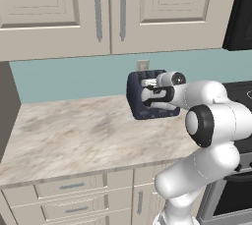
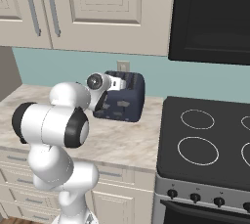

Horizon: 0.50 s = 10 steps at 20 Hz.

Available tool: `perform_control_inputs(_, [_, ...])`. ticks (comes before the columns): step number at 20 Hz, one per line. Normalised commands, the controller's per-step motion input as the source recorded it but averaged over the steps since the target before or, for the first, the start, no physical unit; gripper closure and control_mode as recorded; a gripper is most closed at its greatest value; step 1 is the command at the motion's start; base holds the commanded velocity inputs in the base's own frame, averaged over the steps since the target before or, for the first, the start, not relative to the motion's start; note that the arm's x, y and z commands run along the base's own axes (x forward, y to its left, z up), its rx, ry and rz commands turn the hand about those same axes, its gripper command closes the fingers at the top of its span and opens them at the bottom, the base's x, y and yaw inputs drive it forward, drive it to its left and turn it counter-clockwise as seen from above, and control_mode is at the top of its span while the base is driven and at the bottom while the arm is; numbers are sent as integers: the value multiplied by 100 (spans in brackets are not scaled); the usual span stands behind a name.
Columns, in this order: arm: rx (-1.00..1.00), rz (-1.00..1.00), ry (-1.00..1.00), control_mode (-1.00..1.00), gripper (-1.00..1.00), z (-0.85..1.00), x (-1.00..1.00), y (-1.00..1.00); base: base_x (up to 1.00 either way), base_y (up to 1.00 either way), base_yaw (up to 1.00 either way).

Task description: Start the toaster. Once the lever pops up, take the bread to the plate on the dining counter.

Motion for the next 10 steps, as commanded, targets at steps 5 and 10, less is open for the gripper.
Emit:
perform_control_inputs(5, [0,0,0,-100,-100,0,0,0,0,0,0])
perform_control_inputs(10, [0,0,0,-100,-100,0,0,0,0,0,0])
